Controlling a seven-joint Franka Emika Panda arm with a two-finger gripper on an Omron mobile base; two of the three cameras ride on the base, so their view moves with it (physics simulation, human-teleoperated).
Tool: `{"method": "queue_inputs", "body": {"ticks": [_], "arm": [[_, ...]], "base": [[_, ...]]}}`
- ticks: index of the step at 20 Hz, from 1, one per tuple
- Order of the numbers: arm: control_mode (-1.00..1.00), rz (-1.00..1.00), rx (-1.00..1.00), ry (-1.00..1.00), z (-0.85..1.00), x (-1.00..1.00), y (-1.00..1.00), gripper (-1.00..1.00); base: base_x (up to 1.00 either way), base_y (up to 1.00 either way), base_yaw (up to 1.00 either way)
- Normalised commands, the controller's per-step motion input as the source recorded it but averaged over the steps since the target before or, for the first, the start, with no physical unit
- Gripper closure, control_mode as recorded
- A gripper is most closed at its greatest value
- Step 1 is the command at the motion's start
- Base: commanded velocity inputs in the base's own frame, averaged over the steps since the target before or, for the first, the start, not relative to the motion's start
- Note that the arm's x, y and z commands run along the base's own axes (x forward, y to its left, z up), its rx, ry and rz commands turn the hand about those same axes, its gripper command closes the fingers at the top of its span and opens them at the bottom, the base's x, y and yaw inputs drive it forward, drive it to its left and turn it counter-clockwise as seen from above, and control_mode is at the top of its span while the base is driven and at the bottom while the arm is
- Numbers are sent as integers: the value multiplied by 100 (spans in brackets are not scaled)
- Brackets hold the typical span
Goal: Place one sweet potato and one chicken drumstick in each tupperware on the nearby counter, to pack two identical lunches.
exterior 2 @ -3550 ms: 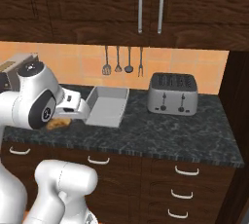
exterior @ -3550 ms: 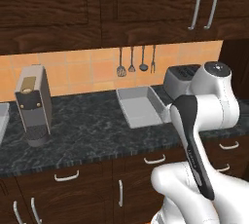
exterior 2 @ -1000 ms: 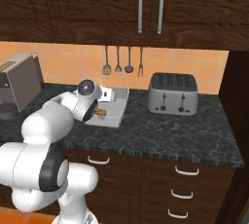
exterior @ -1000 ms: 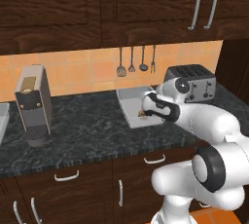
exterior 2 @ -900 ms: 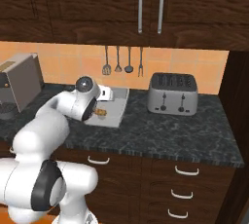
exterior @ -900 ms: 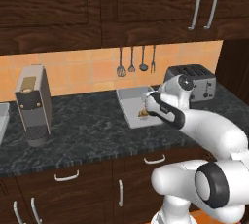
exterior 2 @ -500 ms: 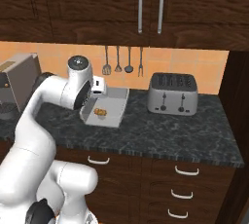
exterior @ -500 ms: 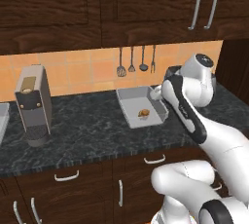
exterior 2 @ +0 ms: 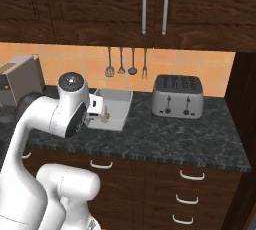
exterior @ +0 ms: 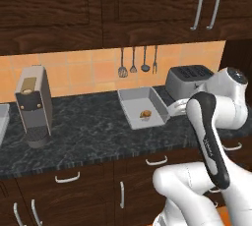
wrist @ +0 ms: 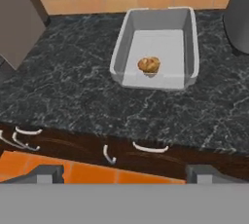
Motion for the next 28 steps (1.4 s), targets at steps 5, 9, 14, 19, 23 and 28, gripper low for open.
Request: {"method": "queue_inputs", "body": {"ticks": [5, 9, 14, 19, 23, 28], "arm": [[-100, -1, 0, 15, 65, -98, -7, -100], [-100, -5, -40, 14, 79, -54, -1, -100], [-100, -5, -24, 7, 100, -13, 0, -100], [-100, -3, 0, 3, 94, -26, 6, -100], [-100, -2, 19, 0, 24, -94, 2, -100], [-100, -8, 5, -5, -2, -71, 12, -100]], "base": [[0, 0, 0], [0, 0, 0], [0, 0, 0], [0, 0, 0], [0, 0, 0], [0, 0, 0]]}}
